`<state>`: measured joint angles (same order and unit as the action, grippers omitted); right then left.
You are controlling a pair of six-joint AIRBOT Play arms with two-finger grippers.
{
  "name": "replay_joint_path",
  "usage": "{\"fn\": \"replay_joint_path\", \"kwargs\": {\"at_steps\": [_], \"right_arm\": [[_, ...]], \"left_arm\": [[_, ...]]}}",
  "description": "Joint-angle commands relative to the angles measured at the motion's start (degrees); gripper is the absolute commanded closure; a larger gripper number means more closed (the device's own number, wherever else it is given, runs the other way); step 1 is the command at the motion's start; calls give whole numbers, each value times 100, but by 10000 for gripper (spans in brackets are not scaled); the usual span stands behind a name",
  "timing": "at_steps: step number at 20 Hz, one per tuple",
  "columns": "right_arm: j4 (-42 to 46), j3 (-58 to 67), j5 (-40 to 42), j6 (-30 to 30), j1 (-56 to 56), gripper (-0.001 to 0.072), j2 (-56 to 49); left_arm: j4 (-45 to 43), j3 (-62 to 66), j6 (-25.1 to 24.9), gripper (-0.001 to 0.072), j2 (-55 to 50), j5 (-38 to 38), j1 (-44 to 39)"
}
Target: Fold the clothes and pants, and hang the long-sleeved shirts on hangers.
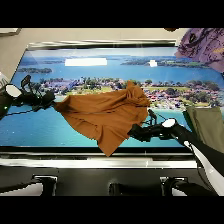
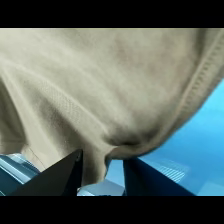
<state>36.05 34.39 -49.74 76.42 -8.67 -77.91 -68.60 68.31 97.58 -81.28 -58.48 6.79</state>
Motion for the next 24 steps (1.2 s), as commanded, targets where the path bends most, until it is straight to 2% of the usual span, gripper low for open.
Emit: {"fn": "replay_joint_path", "kwargs": {"at_steps": [1, 3, 4, 6, 7, 11, 14, 18, 24], "right_arm": [[426, 7, -129, 387, -4, 315, 24], [376, 7, -9, 413, -4, 348, 24], [374, 7, 11, 470, -4, 415, 24], [358, 7, -35, 483, -4, 633, 24], [356, 7, -92, 483, -4, 683, 24], [439, 70, -184, 479, -4, 685, 188], [1086, 986, -487, 544, -4, 686, 614], [2260, 3453, -1163, 715, -7, 687, 990], [3534, 7665, -2149, 938, -7, 686, 1478]], "left_arm": [[-2, 4, 0, 691, 4, 2, 2], [-2, 4, 0, 690, 4, 2, 4], [-2, 4, -2, 690, 4, 2, 2], [-7, 4, -4, 691, 4, 4, 4], [-9, 4, -4, 691, 4, 7, 4], [-28, 26, -22, 691, 7, 0, 4], [-306, 509, -24, 692, 20, -24, 2], [-446, 2105, -433, 693, 273, -109, 2], [-1578, 4868, -455, 693, 1436, -529, -9]]}}
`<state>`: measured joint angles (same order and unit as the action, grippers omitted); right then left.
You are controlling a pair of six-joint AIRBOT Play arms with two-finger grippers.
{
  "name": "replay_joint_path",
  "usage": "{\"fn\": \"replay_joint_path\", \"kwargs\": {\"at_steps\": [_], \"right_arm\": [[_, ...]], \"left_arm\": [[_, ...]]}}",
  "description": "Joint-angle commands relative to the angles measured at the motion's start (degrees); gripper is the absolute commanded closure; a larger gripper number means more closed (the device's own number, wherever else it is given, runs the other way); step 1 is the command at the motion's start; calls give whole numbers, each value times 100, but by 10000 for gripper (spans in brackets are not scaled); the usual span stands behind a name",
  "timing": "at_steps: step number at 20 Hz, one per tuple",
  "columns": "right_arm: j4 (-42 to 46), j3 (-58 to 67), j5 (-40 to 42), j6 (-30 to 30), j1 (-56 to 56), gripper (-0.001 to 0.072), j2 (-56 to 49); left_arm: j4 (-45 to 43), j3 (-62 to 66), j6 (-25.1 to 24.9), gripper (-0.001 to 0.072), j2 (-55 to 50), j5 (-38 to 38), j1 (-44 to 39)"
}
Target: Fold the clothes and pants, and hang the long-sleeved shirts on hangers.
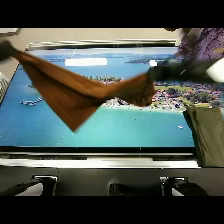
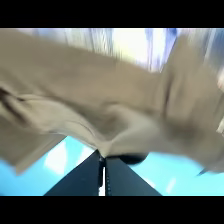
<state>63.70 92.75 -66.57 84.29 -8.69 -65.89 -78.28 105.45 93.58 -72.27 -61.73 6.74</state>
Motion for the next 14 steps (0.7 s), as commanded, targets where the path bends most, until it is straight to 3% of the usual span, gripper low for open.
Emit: {"fn": "replay_joint_path", "kwargs": {"at_steps": [1, 5, 8, 14], "right_arm": [[975, 2387, -505, 190, -2, 686, 442], [1475, 2929, -81, 446, -4, 686, 1453], [1558, 2931, -92, 857, -2, 686, 1818], [1515, 2876, -260, 1379, -4, 685, 986]], "left_arm": [[-789, 1353, -55, 693, 839, -208, -2], [-1320, 1263, 9, 693, 2236, -240, -2], [-1421, 1119, 372, 692, 2876, -407, 0], [-1425, 407, 798, 692, 2688, -785, -4]]}}
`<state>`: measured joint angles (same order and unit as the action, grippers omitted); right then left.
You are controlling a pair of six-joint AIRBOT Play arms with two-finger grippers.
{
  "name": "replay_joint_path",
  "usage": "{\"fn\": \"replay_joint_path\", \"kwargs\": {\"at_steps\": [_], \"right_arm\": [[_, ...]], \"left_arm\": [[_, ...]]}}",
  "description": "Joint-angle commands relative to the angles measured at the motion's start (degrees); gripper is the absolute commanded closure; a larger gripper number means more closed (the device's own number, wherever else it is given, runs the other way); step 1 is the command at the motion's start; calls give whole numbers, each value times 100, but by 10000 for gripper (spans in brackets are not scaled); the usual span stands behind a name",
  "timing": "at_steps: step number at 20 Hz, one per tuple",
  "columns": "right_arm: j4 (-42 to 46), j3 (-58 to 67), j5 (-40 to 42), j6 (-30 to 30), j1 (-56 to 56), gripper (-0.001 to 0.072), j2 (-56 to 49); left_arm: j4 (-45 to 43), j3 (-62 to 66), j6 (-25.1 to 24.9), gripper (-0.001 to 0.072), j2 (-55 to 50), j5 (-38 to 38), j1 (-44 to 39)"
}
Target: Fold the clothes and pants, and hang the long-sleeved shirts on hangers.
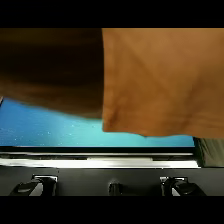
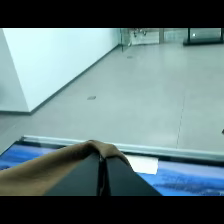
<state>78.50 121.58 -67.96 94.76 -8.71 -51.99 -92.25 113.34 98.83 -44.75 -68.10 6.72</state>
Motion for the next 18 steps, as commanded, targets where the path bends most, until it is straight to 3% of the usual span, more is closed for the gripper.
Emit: {"fn": "replay_joint_path", "kwargs": {"at_steps": [1, 3, 6, 9, 12, 14, 18], "right_arm": [[24, -131, -229, 507, -2, 685, -743], [-4, -575, -376, 813, -2, 685, -1447], [-26, -1088, -304, 811, -2, 685, -2680], [-28, -1113, 369, 817, -2, 685, -4083], [-39, -1113, 1032, 1290, -2, 685, -5222], [-243, -1113, 1196, 1725, -7, 684, -5757], [-748, -1113, 1456, 1930, -7, 683, -6310]], "left_arm": [[31, -634, 278, 693, -243, -157, -2], [79, -1196, 278, 692, -837, -155, -2], [74, -1864, 275, 691, -2162, -15, -2], [79, -2011, 275, 691, -3764, 385, -4], [289, -2009, 278, 691, -5066, 1045, -2], [479, -2009, 278, 691, -5554, 1436, -2], [785, -2009, 275, 691, -5952, 2041, -2]]}}
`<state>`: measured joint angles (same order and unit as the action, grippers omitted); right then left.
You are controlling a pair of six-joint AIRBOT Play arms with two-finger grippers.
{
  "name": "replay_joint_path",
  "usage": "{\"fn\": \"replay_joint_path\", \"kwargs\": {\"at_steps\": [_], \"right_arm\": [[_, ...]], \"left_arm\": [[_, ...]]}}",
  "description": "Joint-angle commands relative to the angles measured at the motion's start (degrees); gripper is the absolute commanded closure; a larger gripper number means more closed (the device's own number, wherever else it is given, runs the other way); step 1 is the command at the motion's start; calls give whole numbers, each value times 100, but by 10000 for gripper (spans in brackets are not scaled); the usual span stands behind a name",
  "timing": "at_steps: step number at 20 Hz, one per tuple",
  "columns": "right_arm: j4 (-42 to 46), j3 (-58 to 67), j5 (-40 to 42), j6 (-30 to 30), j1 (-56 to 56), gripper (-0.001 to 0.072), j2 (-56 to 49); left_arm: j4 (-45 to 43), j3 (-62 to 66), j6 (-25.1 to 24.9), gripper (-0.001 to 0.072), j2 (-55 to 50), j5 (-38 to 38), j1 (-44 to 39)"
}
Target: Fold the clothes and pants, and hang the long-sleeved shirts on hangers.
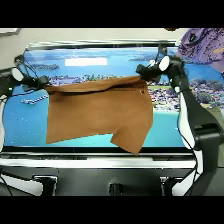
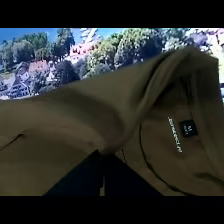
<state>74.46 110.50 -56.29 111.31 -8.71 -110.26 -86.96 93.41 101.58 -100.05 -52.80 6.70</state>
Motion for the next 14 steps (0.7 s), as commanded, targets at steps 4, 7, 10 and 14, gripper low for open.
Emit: {"fn": "replay_joint_path", "kwargs": {"at_steps": [4, 7, 10, 14], "right_arm": [[-433, 4, 122, 271, 48, 457, -374], [-820, 48, -643, -446, 564, 293, 173], [-933, 28, -2225, -1895, 1449, 159, 726], [-2308, -1285, -3058, -3014, 2763, 177, 1340]], "left_arm": [[251, 155, -66, 558, -358, 63, 101], [251, 680, -446, 6, -101, -1060, 485], [1034, 590, -793, 5, 511, -1768, 1314], [1655, -540, -1032, 5, 1574, -1825, 2221]]}}
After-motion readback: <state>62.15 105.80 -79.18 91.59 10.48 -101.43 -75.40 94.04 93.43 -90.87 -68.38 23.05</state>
